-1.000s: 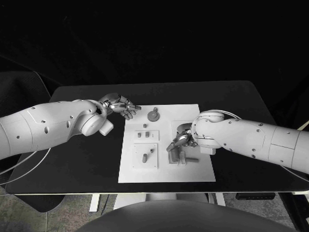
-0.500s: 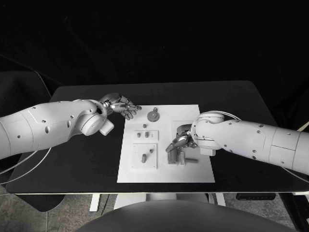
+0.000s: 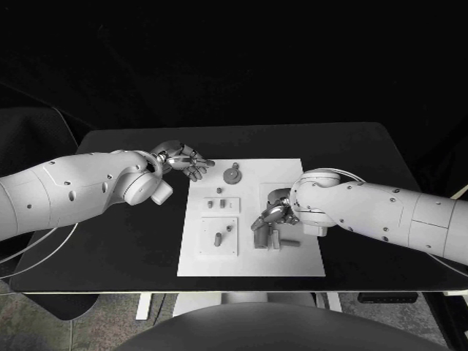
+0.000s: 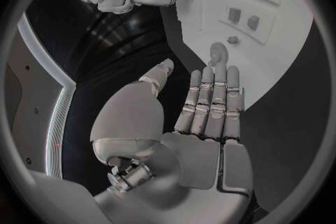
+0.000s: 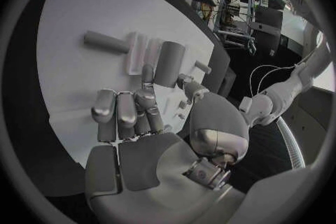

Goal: Assemble the parts on the task board

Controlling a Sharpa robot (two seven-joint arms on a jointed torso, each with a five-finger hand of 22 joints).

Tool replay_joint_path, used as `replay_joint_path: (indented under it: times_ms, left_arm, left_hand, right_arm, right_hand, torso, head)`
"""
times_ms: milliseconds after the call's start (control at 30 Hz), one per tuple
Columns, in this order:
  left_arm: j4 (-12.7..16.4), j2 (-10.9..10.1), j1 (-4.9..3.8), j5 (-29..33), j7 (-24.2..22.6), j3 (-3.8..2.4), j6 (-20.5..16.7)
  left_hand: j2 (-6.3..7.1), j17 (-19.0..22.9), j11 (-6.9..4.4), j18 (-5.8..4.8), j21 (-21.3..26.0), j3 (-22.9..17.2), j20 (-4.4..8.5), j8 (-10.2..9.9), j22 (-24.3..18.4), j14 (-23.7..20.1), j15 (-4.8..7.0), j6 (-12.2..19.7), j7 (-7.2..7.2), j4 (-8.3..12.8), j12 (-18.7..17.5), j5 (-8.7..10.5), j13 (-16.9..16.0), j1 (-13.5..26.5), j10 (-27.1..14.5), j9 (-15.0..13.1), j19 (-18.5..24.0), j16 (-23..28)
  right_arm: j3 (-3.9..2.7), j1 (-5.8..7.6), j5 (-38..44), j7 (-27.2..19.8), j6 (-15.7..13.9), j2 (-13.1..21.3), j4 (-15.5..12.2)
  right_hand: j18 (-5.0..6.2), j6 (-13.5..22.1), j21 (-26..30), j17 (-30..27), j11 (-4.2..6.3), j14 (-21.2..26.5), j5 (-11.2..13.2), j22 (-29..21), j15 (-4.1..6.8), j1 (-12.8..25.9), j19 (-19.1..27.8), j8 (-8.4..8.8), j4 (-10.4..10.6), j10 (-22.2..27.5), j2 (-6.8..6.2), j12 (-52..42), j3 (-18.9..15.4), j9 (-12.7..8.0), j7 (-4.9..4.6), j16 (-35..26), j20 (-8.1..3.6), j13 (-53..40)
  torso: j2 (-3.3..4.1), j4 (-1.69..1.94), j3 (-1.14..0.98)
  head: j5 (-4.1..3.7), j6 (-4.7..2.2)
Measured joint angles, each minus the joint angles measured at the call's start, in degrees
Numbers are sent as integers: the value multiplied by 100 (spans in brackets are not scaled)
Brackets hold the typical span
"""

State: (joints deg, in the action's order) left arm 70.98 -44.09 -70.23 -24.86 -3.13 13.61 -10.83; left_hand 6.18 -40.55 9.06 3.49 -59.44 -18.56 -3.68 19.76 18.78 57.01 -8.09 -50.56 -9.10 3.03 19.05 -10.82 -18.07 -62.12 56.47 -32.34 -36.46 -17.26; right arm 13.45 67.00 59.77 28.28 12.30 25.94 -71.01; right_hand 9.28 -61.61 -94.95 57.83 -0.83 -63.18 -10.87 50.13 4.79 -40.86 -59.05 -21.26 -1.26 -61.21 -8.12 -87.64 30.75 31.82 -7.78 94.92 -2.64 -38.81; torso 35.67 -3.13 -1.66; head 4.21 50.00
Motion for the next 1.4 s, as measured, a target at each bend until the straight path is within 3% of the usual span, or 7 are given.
replay_joint_path:
  times_ms: [200,333,667,1100,1400]
  left_arm:
    - [-7,5,0,0,2,0,1]
    - [-10,9,0,0,3,0,2]
    - [-19,13,0,-1,3,0,3]
    - [-20,12,0,-2,5,0,4]
    - [-27,12,0,-2,7,0,6]
  left_hand:
    - [0,5,0,-11,0,0,22,0,0,0,0,0,0,0,0,0,0,0,0,0,22,0]
    - [0,5,0,-11,0,0,22,0,0,0,0,0,0,0,0,0,0,0,0,0,22,0]
    - [0,5,0,-13,0,0,22,0,0,0,0,0,0,0,0,0,0,0,0,0,22,0]
    - [0,5,0,-13,0,0,21,0,-1,0,0,0,0,0,0,0,0,0,0,-1,21,0]
    - [0,4,0,-13,23,0,21,-20,-1,0,0,0,0,0,-21,0,0,0,0,-1,21,0]
  right_arm:
    - [1,-1,0,-8,-8,3,0]
    - [2,-3,3,-20,-49,13,-5]
    - [-1,-2,62,-78,-199,61,-46]
    - [-3,-4,161,-156,-387,171,-121]
    - [-3,-3,225,-209,-491,406,-353]
  right_hand:
    - [0,9,0,0,-10,18,0,0,0,0,0,-2,0,10,0,0,0,3,9,0,1,0]
    - [0,65,0,-1,-10,37,0,-1,2,82,10,39,-10,51,-82,0,-56,5,-5,0,8,0]
    - [0,143,0,29,-9,116,44,15,1,496,83,120,-150,132,-212,0,-576,-16,-2,0,-41,-13]
    - [0,163,0,35,-10,129,44,14,-13,601,92,130,-166,132,-167,0,-671,3,-2,0,-32,-19]
    - [0,164,0,61,-10,131,44,28,-15,524,92,68,-278,133,-90,-28,-687,42,-2,0,-31,-40]
  torso:
    - [0,0,0]
    - [0,0,0]
    - [0,0,0]
    - [0,1,1]
    - [0,0,0]
  head:
    - [-3,0]
    - [1,0]
    - [3,0]
    - [5,0]
    - [5,0]
